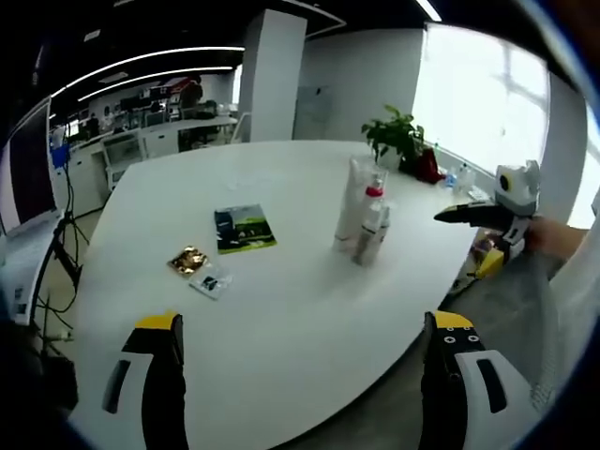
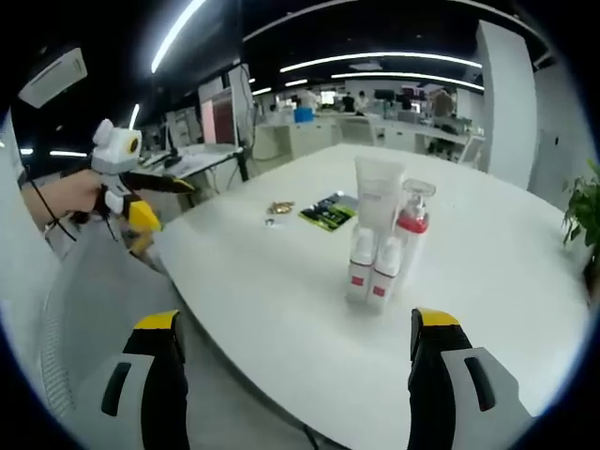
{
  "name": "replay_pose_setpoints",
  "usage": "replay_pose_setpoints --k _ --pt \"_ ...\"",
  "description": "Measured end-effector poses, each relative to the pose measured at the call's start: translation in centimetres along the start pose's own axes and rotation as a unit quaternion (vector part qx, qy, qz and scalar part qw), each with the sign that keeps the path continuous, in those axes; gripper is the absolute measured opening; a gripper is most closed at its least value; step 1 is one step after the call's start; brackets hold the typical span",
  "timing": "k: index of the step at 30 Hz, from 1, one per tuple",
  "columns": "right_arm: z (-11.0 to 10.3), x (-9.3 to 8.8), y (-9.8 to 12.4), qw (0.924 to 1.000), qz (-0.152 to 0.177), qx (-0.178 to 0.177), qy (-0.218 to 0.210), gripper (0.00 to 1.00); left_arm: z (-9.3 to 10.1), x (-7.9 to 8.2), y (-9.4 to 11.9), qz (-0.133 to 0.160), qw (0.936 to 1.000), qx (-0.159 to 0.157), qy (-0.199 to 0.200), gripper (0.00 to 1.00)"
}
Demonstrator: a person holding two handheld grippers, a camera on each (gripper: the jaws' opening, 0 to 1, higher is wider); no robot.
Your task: Arrange the skincare products in the storage area until every visible bottle or jar stands upright without overlapping.
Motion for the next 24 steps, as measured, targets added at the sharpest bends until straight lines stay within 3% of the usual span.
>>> replay_pose_setpoints --k 9,24 --pt "0.3 -0.1 0.0 1.0000 -0.001 -0.005 -0.005 0.99 -0.8 2.4 -3.3 -0.016 0.9998 0.005 -0.005 0.99" --pt "0.8 -0.5 0.1 0.9995 -0.007 -0.014 -0.026 0.98 -1.6 3.6 -8.1 -0.055 0.9984 -0.002 -0.012 0.97"
Point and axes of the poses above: the point that each gripper's makers call its tool centre point, and the gripper's own axes: y roughly backward along the fingers, z roughly to its right, x roughly out of its top, the point moved 1 cm from there along y, roughly backward along the fingers, and after that the axes turned 11 degrees about y, right-handed, at the moved point
